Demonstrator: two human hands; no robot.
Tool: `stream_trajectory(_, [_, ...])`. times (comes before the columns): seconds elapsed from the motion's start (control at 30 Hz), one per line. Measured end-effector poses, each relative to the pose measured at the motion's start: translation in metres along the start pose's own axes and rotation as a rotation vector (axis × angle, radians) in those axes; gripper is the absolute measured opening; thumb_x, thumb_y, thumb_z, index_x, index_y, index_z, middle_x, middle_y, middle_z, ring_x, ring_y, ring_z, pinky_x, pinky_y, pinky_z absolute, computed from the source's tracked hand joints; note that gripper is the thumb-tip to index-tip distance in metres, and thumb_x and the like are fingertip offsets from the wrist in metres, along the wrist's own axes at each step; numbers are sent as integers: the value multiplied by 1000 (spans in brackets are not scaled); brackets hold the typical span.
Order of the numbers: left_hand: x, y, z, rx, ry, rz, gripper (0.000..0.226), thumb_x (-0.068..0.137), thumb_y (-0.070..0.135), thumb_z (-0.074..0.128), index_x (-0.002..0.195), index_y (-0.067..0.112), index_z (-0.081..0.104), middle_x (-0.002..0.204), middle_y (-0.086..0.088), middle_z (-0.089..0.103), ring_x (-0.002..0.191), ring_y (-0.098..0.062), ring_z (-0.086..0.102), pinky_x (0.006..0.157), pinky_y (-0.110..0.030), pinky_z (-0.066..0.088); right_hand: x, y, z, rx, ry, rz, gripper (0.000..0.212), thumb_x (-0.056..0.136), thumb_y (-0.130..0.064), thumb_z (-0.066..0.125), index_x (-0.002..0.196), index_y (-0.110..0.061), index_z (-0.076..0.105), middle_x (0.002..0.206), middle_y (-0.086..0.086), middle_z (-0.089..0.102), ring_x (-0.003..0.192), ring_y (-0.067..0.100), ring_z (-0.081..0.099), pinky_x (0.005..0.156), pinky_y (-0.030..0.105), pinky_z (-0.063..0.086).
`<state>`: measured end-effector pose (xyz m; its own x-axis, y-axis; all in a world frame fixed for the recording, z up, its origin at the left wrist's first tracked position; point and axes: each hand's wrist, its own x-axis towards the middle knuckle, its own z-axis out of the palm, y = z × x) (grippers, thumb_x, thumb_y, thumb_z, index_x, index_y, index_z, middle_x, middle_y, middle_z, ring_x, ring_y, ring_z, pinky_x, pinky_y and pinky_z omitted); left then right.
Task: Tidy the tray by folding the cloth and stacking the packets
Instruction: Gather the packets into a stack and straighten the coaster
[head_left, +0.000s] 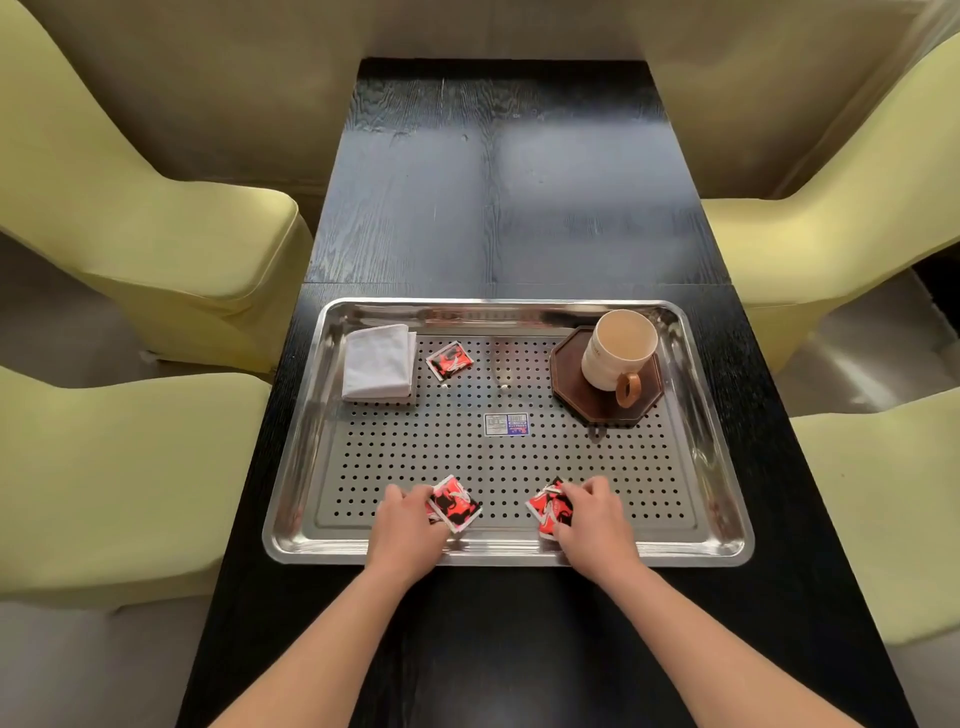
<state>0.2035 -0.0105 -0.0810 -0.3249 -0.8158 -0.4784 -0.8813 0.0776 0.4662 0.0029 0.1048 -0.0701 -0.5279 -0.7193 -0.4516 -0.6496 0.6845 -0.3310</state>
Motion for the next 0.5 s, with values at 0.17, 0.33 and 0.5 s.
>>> stream_trajectory(0.17, [-1,-1,2,-11,-32,62,56,85,18,59,140,25,50,112,0,47,103,-18,50,91,-31,47,1,-22,14,96,-100,-150,56,92,-21,68,145,-21,50,126,-2,48,114,16,50,101,30,44])
stream_trajectory(0.33, [5,-15,-6,-52,12,49,52,86,15,59,136,24,52,108,0,50,96,-16,54,85,-29,48,8,-21,12,161,-84,-169,42,92,-13,66,134,-20,62,120,-5,58,103,11,60,96,29,50])
stream_trajectory(0.5, [8,-5,-1,-77,4,75,42,88,20,58,129,22,56,106,0,48,93,-16,54,82,-30,46,16,-33,11,103,-146,-222,37,94,-12,63,130,-18,64,115,-7,56,99,10,61,92,25,50])
